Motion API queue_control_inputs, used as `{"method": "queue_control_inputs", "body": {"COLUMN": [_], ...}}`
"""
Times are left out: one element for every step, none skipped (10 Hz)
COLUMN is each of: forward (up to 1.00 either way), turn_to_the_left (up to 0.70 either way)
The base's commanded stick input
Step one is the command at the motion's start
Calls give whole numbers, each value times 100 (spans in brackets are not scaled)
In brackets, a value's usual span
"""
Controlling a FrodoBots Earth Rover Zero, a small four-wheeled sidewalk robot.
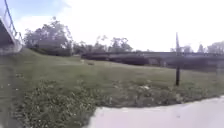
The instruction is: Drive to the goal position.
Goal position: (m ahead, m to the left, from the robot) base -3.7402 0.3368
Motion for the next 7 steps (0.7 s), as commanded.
{"method": "queue_control_inputs", "body": {"forward": [-50, -50, -50, -50, -50, -50, -50], "turn_to_the_left": [-47, -50, -50, -50, -50, -50, -50]}}
